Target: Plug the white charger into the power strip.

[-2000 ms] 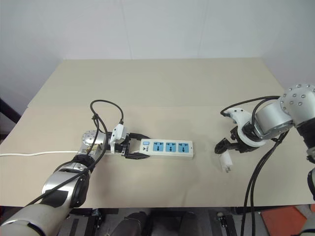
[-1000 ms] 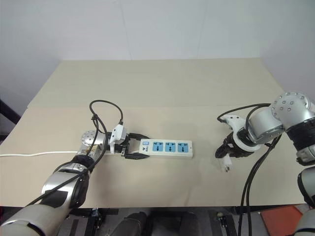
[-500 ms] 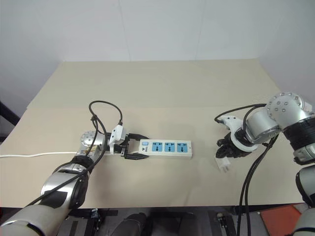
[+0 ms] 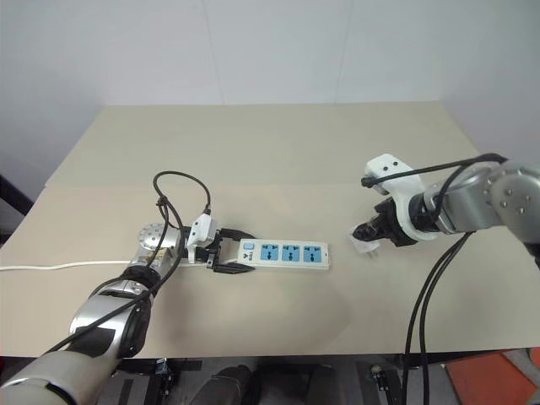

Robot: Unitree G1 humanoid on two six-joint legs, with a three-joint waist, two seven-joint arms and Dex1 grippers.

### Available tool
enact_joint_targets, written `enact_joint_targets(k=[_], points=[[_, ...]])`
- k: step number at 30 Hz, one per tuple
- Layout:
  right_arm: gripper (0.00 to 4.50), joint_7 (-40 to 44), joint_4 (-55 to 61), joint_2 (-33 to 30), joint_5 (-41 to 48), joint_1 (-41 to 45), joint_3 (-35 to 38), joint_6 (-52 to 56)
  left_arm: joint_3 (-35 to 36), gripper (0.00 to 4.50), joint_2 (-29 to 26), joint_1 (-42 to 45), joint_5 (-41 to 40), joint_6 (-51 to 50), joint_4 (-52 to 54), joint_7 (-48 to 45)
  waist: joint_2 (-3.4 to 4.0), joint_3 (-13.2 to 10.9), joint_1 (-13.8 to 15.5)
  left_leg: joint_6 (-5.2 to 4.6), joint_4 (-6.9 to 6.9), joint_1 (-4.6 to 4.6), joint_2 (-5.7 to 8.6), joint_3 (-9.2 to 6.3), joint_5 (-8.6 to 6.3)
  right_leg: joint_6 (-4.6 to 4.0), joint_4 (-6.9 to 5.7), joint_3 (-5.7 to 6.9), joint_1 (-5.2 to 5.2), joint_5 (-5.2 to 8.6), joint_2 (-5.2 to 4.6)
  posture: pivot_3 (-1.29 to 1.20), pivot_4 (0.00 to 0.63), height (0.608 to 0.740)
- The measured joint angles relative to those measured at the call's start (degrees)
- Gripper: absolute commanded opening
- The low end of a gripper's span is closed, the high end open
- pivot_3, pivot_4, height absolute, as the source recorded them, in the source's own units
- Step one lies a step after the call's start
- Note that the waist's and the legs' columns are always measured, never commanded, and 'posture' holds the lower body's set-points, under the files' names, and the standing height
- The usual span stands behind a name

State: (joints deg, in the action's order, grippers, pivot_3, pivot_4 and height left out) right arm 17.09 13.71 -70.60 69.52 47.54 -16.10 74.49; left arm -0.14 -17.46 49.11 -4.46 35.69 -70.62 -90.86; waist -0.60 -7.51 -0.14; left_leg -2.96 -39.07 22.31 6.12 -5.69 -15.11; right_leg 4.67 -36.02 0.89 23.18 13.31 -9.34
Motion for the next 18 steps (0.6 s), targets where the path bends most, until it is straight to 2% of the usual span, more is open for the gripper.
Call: enact_joint_targets(k=[3, 6, 14, 18], points=[[1.10, 6.6, 2.6, 2.2, -7.1, -8.2, 6.6, -11.2, -0.1, 3.26, -0.8, -0.1, 0.0, -1.3, 0.4, -0.2, -0.01, 0.0, -0.6, 0.01, 0.00, -0.04, -0.02, 0.02, 0.01, 0.01, -0.03, -0.02, -0.02, 0.00, 0.04, 0.00, 0.150, 0.740], [1.10, 11.0, 3.2, 5.3, -12.4, -11.4, 10.2, -18.3, -0.4, 3.26, -1.3, -0.3, 0.0, -2.4, 1.7, -0.1, 0.00, 0.0, -0.9, 0.06, 0.00, -0.08, -0.02, 0.04, 0.04, 0.00, -0.04, -0.06, -0.03, 0.00, 0.04, 0.00, 0.150, 0.740], [1.10, 23.4, 2.1, 13.2, -23.8, -17.2, 13.2, -33.2, -0.9, 3.26, -1.5, -2.7, -0.5, -5.9, 7.3, 0.3, -0.03, 0.0, -0.8, 0.27, 0.02, -0.05, -0.04, 0.03, 0.16, 0.00, 0.01, -0.06, 0.00, 0.00, 0.07, 0.00, 0.150, 0.740], [1.10, 30.5, -0.7, 18.5, -25.8, -18.2, 14.5, -39.4, -1.2, 3.26, -1.9, -4.9, -0.7, -8.6, 11.9, 1.2, -0.03, 0.0, -0.8, 0.27, 0.02, -0.10, -0.04, 0.03, 0.16, 0.00, 0.00, -0.11, -0.04, 0.00, 0.07, 0.00, 0.150, 0.740]])
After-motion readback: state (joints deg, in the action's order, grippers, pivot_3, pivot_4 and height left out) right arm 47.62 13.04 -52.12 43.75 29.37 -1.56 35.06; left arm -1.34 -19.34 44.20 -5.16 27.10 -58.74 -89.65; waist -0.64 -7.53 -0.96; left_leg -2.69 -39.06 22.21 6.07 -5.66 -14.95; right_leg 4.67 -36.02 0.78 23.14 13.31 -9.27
